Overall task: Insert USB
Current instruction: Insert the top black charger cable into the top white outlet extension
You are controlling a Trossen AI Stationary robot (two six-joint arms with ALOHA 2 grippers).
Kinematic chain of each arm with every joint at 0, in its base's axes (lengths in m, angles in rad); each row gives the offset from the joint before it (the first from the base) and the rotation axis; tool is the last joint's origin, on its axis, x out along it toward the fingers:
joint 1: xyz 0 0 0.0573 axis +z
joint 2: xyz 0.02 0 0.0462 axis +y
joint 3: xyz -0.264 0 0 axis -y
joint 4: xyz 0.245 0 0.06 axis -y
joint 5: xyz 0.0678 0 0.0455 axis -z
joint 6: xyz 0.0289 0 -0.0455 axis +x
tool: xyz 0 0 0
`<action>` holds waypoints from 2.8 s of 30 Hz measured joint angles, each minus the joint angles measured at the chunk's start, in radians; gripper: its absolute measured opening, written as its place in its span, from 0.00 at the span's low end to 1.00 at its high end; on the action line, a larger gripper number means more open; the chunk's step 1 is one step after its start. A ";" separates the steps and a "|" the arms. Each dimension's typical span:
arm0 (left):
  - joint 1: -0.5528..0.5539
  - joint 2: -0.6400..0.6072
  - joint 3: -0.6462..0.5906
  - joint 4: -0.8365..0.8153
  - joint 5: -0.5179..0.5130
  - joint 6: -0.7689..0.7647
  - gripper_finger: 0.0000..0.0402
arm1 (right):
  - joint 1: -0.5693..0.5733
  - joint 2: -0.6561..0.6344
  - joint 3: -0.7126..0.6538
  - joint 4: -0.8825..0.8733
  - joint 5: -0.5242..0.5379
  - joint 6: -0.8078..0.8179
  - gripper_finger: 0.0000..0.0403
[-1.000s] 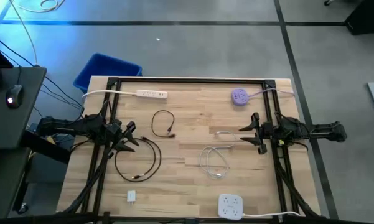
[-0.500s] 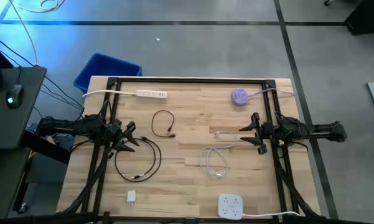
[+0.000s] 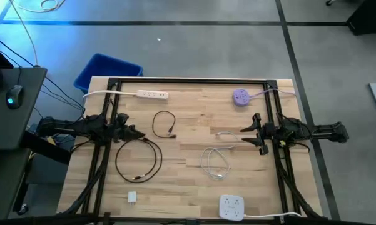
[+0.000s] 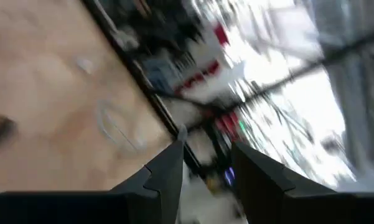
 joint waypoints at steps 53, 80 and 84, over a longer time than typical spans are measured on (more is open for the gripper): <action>0.291 1.716 1.058 -0.664 0.008 0.235 0.36 | 0.000 0.000 0.000 0.000 0.000 0.000 0.39; 0.276 1.580 1.058 -0.627 -0.188 0.275 0.00 | 0.000 0.000 0.000 0.000 0.000 0.000 0.39; 0.266 1.463 1.059 -0.583 -0.190 0.269 0.00 | 0.000 0.000 0.000 0.000 0.000 0.000 0.39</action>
